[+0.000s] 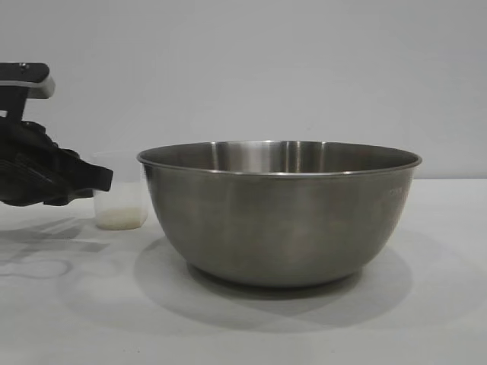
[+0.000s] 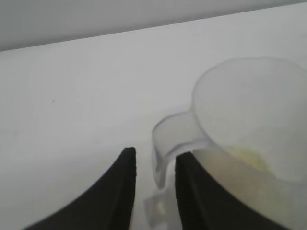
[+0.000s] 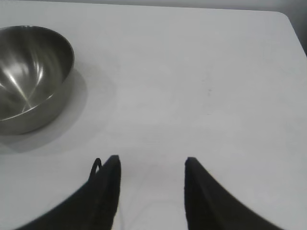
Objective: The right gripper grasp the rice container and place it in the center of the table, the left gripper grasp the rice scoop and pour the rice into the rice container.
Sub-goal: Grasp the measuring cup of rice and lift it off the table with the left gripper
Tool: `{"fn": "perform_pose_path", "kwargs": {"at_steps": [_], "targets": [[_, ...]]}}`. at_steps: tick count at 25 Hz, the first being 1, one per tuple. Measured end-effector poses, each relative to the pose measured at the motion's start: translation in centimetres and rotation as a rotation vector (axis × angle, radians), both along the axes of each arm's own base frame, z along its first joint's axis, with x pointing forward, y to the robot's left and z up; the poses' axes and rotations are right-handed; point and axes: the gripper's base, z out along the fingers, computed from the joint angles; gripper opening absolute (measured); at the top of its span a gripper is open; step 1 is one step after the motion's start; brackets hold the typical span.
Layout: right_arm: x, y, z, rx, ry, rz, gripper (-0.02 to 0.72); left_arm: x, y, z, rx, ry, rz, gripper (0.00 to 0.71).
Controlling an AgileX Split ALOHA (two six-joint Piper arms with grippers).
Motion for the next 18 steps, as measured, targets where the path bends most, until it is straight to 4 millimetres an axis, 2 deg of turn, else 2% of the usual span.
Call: {"fn": "perform_pose_path", "kwargs": {"at_steps": [5,8,12,15,18], "targets": [[0.0,0.0,0.0,0.001,0.0,0.001,0.262,0.3,-0.2,0.2,0.008,-0.013,-0.01,0.0],[0.0,0.0,0.0,0.001,0.0,0.001,0.262,0.4,-0.4,1.4,0.057,-0.056,-0.045,0.0],[0.0,0.0,0.0,0.001,0.0,0.001,0.262,0.4,-1.1,5.5,0.192,-0.215,-0.144,0.0],[0.0,0.0,0.0,0.001,0.0,0.001,0.262,-0.1,-2.0,9.0,0.36,-0.384,-0.257,0.0],[0.0,0.0,0.0,0.001,0.0,0.001,0.262,-0.9,-2.9,11.3,0.551,-0.546,-0.376,0.0]]}}
